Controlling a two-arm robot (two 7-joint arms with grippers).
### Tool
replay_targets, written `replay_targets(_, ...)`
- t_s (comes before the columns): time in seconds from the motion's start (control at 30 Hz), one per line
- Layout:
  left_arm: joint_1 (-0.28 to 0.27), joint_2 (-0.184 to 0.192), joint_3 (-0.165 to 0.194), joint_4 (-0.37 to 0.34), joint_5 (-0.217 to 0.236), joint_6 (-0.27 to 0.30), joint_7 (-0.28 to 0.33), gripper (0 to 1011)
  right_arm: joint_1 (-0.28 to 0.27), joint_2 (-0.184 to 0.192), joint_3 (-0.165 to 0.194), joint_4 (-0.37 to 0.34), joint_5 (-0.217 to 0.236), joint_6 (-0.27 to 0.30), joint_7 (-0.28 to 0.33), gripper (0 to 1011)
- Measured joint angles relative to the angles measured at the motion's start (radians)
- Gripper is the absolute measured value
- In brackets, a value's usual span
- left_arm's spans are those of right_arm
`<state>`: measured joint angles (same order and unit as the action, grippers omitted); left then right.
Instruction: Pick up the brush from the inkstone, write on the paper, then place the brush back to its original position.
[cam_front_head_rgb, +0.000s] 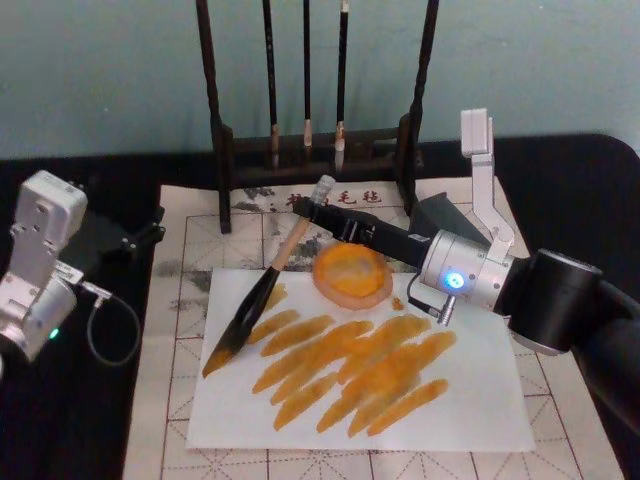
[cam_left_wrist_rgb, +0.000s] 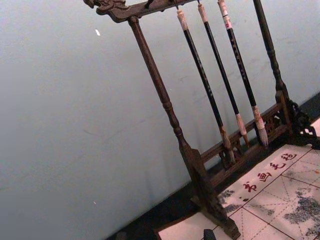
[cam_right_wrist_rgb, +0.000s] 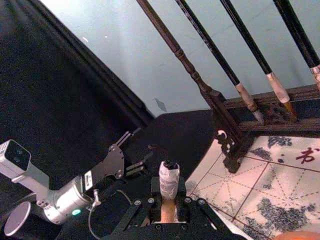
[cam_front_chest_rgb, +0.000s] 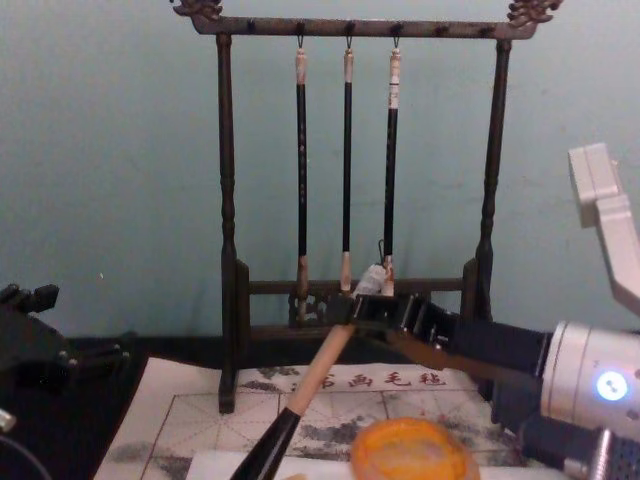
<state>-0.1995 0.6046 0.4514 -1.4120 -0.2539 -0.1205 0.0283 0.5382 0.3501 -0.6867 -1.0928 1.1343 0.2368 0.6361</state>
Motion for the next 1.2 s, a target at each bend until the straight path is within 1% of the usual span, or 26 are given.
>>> replay_targets(0.4, 0.000, 0.000, 0.000, 0.000, 0.000, 0.000, 0.000, 1001, -0.006, -0.004, 0.018, 0.004, -0.027, -0.008, -0.003, 181)
replay_targets(1.2, 0.000, 0.000, 0.000, 0.000, 0.000, 0.000, 0.000, 1001, -0.009, -0.002, 0.061, 0.009, -0.042, -0.011, -0.019, 181)
